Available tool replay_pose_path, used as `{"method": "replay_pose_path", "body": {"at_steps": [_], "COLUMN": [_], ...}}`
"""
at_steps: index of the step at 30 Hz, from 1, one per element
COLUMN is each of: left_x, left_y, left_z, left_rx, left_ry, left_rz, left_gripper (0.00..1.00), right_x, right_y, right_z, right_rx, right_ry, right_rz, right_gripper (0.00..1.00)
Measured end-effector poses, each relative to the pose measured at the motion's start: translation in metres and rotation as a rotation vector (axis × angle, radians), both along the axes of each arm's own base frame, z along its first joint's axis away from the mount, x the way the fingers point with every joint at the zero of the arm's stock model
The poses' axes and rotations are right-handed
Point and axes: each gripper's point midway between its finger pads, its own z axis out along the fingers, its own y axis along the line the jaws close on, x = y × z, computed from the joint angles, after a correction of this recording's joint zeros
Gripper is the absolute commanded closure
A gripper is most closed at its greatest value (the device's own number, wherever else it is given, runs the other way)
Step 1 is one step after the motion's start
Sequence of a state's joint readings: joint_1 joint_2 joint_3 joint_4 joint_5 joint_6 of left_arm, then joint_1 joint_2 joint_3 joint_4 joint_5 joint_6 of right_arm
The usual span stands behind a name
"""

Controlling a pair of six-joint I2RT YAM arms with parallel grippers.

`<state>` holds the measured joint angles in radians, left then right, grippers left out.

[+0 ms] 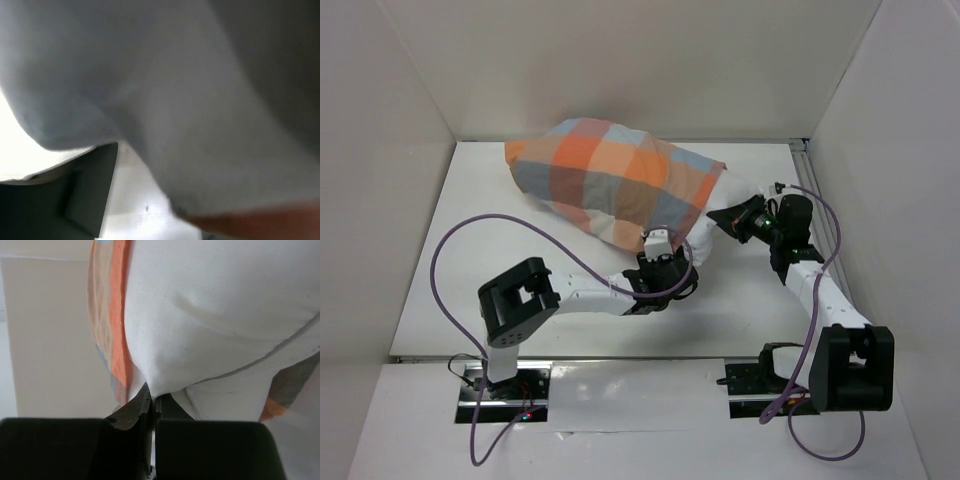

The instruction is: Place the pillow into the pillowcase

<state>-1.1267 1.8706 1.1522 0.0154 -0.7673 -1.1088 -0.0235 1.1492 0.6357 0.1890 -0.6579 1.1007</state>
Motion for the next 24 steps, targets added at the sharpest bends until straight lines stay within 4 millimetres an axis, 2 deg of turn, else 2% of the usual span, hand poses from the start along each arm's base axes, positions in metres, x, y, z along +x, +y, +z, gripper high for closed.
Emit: {"method": "replay_pose_path", "body": {"at_steps": [1,3,4,9,13,16,19,22,24], "left_x": [0.004,0.012,0.016,0.029,0.019,-0.005,-0.025,-0.032,-0.034], "left_y": [0.002,0.007,0.01,0.033,0.056,0.084,0.103,0.114,0.12], "left_z": [-0.001,-0.004,-0.006,-0.012,-0.006,0.016,0.05,0.082,0.098], "left_rx": [0.0,-0.004,-0.005,0.039,0.086,0.079,0.026,-0.014,-0.001], "left_ry": [-0.004,-0.009,-0.008,-0.005,0.004,0.004,-0.013,-0.037,-0.05], "left_rz": [0.012,0.044,0.062,0.139,0.153,0.155,0.146,0.134,0.114], "left_gripper": [0.57,0.81,1.0,1.0,1.0,1.0,1.0,1.0,1.0], "right_x": [0.0,0.001,0.002,0.0,0.0,0.001,-0.002,-0.015,-0.027], "right_y": [0.0,0.0,0.0,-0.001,0.002,0.004,0.009,0.03,0.052], "right_z": [-0.001,-0.001,-0.002,-0.003,-0.005,-0.006,-0.006,-0.004,-0.002], "right_rx": [-0.003,-0.012,-0.014,-0.012,0.005,0.023,0.038,0.024,0.007], "right_ry": [0.006,0.01,0.014,0.026,0.041,0.053,0.055,0.042,0.029], "right_rz": [0.003,0.01,0.013,0.02,0.036,0.048,0.082,0.159,0.213], "right_gripper": [1.0,1.0,1.0,1.0,1.0,1.0,1.0,1.0,1.0]}}
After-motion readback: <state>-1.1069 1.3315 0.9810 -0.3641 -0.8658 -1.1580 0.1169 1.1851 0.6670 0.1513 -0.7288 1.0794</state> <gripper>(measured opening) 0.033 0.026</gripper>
